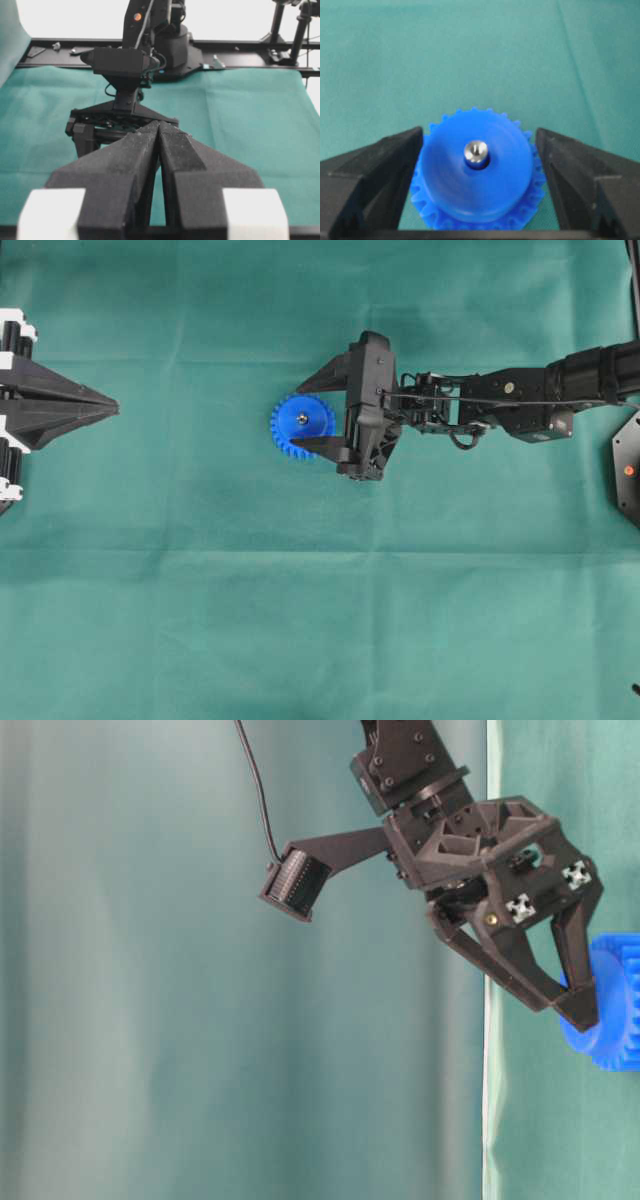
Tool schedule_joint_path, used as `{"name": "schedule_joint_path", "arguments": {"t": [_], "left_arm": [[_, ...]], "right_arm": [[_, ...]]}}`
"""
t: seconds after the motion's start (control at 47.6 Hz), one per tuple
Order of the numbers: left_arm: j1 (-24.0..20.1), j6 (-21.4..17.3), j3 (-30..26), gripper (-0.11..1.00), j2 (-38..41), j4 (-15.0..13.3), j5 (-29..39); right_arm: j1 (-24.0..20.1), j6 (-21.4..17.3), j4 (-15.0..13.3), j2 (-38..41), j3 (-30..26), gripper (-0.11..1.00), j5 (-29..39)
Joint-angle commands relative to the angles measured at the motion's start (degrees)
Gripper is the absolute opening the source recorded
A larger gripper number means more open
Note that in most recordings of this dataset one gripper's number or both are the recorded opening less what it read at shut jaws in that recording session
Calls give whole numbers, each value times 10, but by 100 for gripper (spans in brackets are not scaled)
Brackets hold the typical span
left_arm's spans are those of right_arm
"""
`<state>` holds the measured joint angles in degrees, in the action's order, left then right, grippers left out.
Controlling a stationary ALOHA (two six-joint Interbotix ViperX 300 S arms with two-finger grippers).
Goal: Insert the shaft placed at a random location into the center hole of the medium gear at another random location.
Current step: 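Open the right gripper and raise it off the shaft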
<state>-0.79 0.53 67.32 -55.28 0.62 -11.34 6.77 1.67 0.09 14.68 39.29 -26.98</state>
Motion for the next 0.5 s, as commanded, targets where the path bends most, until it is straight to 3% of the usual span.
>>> {"name": "schedule_joint_path", "arguments": {"t": [0.0,0.483], "left_arm": [[-1,1,-11,0,4,2,-3],[-1,1,-11,0,3,1,-3]], "right_arm": [[-2,0,2,-9,-10,91,-6],[-2,2,2,-68,-6,90,28]]}}
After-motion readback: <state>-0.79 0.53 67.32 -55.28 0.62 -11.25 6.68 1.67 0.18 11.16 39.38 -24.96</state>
